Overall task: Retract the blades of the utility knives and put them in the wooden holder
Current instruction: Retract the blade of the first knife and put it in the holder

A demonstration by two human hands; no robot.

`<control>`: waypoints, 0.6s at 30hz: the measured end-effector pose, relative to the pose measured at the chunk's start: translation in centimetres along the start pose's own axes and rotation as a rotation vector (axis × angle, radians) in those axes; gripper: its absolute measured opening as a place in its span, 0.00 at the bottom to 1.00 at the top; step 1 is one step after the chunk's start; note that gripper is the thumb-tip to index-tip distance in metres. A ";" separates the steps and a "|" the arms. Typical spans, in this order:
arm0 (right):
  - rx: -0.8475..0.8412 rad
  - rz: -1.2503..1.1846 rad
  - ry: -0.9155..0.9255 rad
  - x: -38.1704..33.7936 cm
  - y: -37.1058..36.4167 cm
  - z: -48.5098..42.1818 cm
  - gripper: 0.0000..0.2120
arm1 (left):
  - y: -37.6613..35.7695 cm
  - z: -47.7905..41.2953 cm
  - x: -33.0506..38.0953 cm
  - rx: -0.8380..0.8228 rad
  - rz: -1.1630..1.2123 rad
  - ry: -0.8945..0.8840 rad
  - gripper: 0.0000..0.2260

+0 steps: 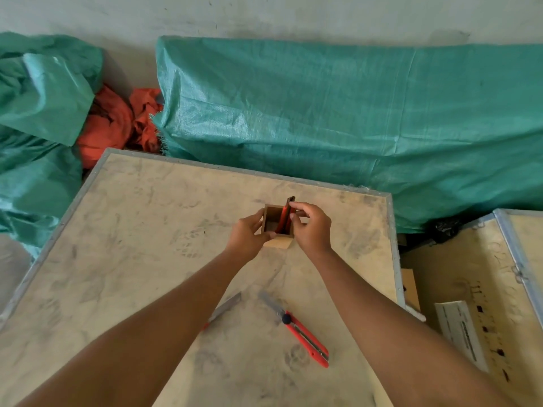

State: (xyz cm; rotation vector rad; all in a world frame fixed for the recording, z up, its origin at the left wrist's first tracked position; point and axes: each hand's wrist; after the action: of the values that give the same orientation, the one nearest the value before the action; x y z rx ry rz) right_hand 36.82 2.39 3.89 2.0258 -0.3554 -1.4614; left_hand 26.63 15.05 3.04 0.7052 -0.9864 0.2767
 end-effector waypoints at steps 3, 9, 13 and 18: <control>-0.005 -0.017 -0.032 -0.3 0.4 0.6 0.15 | 0.2 0.4 0.2 -0.002 0.026 -0.011 0.32; 0.043 -0.058 -0.048 -1.6 1.6 3.1 0.14 | 2.2 2.6 0.1 0.023 0.047 -0.059 0.32; 0.035 -0.077 -0.029 -3.3 2.0 6.0 0.14 | 4.9 4.8 -0.6 0.043 0.068 -0.075 0.27; -0.020 -0.117 -0.071 -6.1 1.4 10.3 0.14 | 9.0 8.0 -2.9 0.073 0.072 -0.064 0.23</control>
State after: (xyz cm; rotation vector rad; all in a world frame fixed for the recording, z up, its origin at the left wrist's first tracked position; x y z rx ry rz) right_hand 25.33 1.41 7.29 2.0117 -0.2537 -1.6040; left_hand 15.07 16.82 7.24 0.7495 -1.0683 0.3567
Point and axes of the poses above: each hand's wrist, its own z-axis away from the middle knuckle, its own y-axis out of the back of the hand, x = y × z, and after that the axes turned 9 degrees about x, right-handed
